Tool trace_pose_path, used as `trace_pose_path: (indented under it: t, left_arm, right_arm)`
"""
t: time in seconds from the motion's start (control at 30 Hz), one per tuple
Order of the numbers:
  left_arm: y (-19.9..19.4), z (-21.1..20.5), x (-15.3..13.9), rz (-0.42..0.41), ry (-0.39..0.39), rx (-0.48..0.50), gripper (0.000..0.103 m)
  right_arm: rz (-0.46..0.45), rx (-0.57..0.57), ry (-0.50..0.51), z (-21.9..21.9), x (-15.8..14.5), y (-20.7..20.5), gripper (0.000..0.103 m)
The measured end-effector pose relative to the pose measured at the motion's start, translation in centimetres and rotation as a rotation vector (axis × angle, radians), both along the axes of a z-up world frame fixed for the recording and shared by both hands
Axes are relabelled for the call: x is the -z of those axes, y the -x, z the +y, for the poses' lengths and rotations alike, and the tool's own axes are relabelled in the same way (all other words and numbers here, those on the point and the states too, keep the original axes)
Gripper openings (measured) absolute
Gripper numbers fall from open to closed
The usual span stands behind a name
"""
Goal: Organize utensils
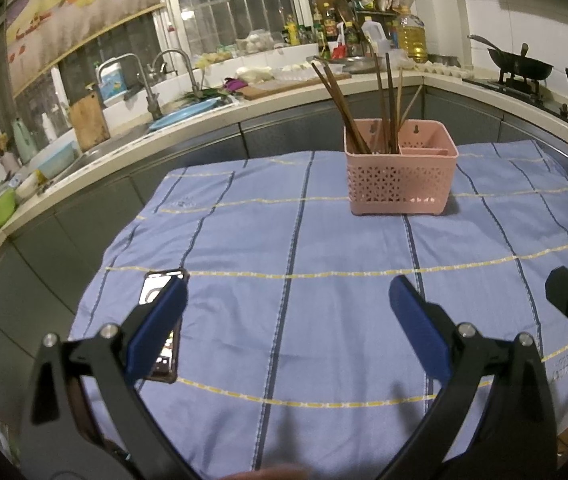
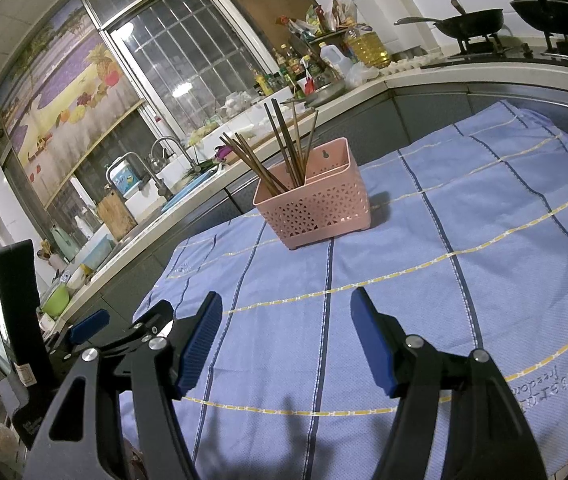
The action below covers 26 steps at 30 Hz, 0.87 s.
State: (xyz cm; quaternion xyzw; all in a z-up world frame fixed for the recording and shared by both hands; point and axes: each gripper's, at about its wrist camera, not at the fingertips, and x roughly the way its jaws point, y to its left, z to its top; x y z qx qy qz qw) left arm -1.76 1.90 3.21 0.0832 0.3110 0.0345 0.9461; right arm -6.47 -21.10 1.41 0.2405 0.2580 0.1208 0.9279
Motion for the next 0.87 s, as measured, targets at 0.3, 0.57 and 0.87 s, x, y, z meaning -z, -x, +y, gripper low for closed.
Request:
trace_pose_path:
  t: [0.3,0.57,0.87]
  left_arm:
    - [-0.2,-0.3,0.6,0.007,-0.003,0.004,0.097]
    - [-0.3,-0.7,1.2,0.010,-0.010,0.022,0.097]
    - [-0.5,-0.9,2.0,0.047,-0.003,0.031,0.097]
  right_arm:
    - [0.000,0.000,0.000,0.0,-0.1,0.0,0.067]
    - [0.002,0.001,0.001,0.0,-0.2,0.0,0.067]
    - [0.009,0.001,0.002,0.4,0.2,0.4,0.067]
